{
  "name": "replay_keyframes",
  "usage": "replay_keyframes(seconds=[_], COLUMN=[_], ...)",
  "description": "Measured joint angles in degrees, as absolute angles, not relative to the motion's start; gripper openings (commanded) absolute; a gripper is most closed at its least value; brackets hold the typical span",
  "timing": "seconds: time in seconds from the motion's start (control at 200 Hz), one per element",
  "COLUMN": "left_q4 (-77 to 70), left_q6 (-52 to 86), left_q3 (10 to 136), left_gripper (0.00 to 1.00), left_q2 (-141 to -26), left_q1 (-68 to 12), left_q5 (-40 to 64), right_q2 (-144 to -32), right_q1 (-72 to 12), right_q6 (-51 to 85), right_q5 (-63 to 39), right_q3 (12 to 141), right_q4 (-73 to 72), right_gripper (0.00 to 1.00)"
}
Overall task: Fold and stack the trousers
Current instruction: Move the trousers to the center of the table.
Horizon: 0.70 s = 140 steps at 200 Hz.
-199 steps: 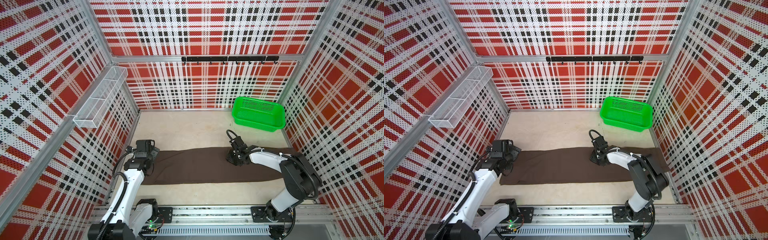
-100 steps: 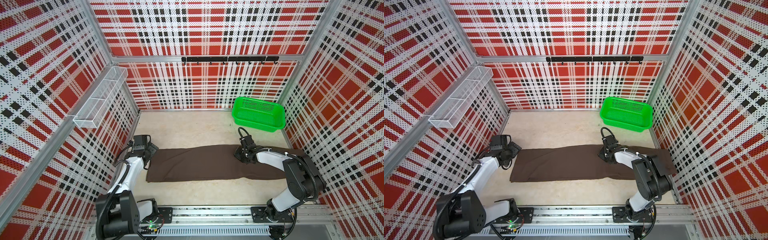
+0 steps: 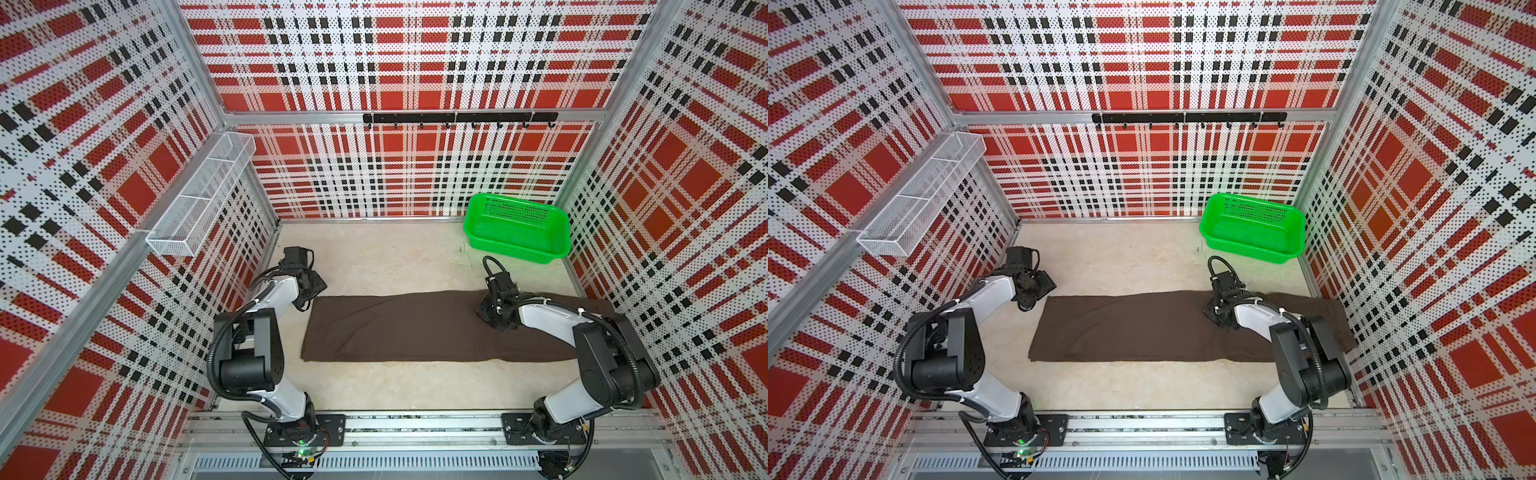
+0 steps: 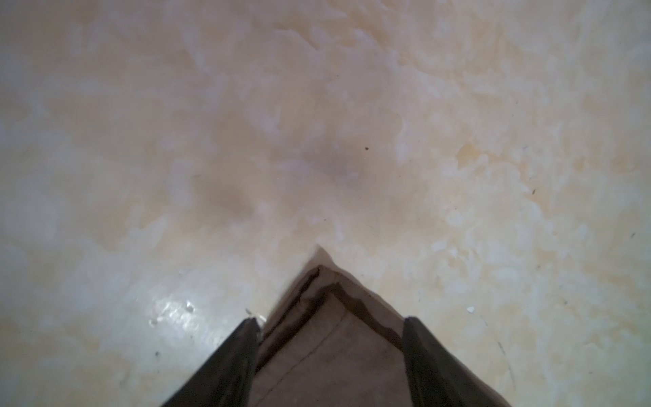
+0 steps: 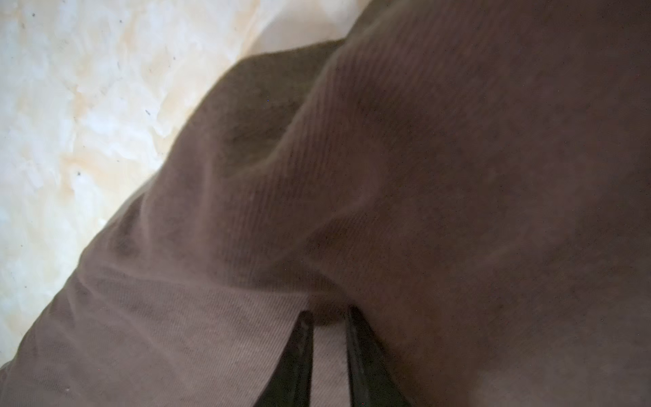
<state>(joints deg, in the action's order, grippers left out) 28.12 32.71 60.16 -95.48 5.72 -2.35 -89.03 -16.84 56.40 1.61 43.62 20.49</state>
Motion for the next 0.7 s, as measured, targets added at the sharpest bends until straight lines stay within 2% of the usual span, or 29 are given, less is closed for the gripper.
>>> replay_keyframes(seconds=[0.215,0.291,0.376,0.451,0.601,0.701], left_q4=[32.5,33.4,34.5,35.0,35.6,36.1], left_q6=[28.2,27.0,26.1,25.5,25.0,25.0], left_q3=[63.3,63.4,63.4,63.8,64.9,65.4], left_gripper=[0.57,0.53,0.45,0.33,0.20,0.07], left_q2=[-100.6,-101.6,-102.5,-103.6,-104.1,-104.1], left_q1=[5.3,5.2,4.9,4.3,3.2,3.2], left_q5=[-2.2,-2.1,-1.9,-1.7,-1.8,-2.1], right_q2=[-89.0,-89.0,-89.0,-89.0,-89.0,-89.0], right_q1=[-16.8,-16.8,-16.8,-16.8,-16.8,-16.8], right_q6=[56.0,55.9,55.7,55.6,55.5,55.4], right_q5=[1.6,1.6,1.6,1.6,1.6,1.6], right_q3=[43.6,43.6,43.6,43.6,43.6,43.6], right_q4=[20.7,20.7,20.7,20.7,20.7,20.7], right_gripper=[0.22,0.22,0.22,0.21,0.21,0.21])
